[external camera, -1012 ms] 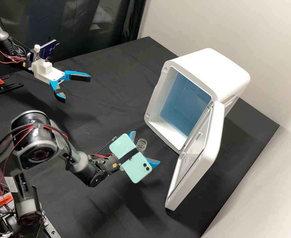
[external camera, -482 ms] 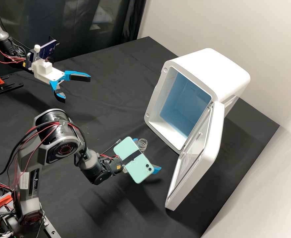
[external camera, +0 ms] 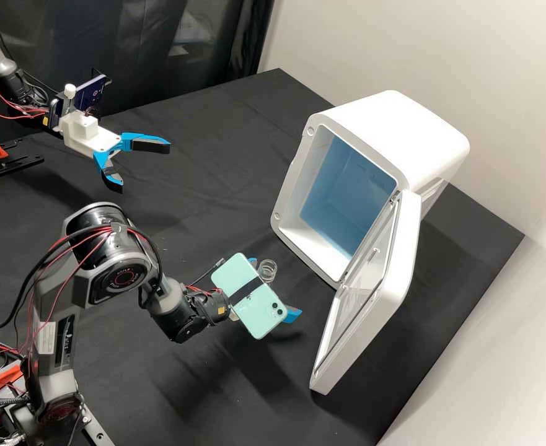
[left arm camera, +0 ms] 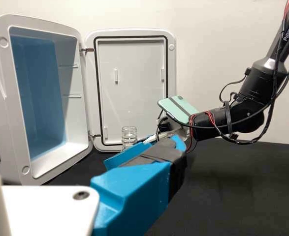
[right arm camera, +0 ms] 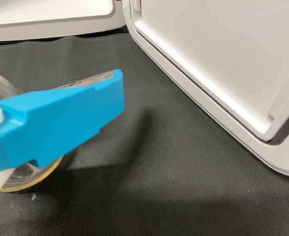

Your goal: Place the flask in the incubator

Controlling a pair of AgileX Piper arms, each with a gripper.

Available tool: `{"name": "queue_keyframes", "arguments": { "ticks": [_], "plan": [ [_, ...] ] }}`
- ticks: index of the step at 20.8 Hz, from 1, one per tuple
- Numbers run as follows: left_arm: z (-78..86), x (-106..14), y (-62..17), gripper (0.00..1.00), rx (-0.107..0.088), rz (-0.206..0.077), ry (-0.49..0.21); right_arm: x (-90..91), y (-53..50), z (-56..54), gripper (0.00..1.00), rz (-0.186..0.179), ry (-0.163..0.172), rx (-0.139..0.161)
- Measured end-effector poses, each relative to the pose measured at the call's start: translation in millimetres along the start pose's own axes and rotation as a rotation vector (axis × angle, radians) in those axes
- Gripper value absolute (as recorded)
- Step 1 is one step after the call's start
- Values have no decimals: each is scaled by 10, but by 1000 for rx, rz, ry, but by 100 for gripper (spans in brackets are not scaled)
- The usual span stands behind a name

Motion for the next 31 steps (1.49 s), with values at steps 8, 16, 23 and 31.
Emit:
{"name": "queue_keyframes", "arguments": {
  "ticks": [8,16,23,31],
  "plan": [
    [-42,6,-36,100,15,-16,17,9,-59,-83,0,3,20,-48],
    [-81,-1,-35,100,22,-16,35,6,-74,-92,0,-1,23,-58],
    [-142,-14,-35,100,22,-16,63,2,-99,-104,0,-8,26,-59],
    [-211,-26,-47,100,31,-21,95,2,-109,-114,0,-10,28,-58]
  ]
}}
